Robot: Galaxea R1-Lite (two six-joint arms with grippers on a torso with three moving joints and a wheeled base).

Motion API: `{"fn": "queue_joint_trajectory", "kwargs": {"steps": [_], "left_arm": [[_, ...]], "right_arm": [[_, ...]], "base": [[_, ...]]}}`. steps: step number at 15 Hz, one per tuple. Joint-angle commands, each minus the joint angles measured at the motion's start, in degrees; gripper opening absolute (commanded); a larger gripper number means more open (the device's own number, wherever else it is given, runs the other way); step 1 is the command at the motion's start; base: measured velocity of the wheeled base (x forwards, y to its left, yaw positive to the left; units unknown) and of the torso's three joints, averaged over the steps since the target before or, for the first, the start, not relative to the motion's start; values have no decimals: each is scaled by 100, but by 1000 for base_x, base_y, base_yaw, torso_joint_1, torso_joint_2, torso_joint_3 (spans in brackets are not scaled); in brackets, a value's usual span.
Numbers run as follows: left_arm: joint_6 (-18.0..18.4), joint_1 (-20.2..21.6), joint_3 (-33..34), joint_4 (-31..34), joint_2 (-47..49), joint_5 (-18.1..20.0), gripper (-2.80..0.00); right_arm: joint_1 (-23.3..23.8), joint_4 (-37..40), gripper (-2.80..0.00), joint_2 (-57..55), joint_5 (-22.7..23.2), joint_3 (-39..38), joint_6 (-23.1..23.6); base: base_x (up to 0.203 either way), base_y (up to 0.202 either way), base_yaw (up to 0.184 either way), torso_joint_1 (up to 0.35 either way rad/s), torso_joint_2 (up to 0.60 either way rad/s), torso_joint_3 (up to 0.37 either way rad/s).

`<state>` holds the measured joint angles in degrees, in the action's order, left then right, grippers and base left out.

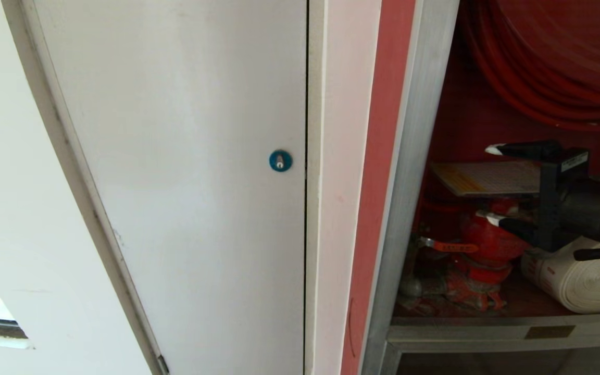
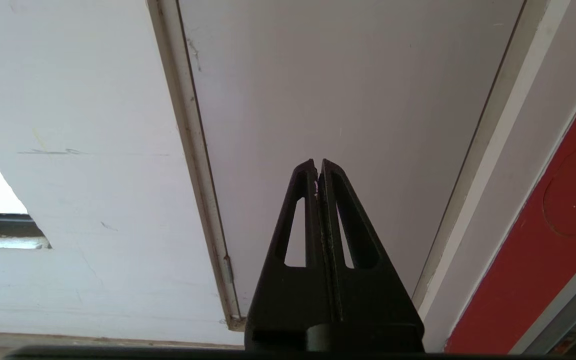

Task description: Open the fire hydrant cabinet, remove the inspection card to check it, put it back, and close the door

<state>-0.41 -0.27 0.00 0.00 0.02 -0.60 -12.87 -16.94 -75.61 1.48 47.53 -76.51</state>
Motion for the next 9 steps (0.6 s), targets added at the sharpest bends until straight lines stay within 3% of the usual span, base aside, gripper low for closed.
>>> {"fn": "queue_joint_trajectory", "kwargs": {"steps": [1, 9], "left_arm": [[-2, 0, 0, 0, 2, -2, -280], [-2, 0, 0, 0, 6, -2, -280]], "right_arm": [[42, -16, 0, -212, -15, -3, -40], [118, -55, 0, -521, -148, 288, 0]], "base": [[0, 0, 0, 0, 0, 0], [0, 0, 0, 0, 0, 0]]}}
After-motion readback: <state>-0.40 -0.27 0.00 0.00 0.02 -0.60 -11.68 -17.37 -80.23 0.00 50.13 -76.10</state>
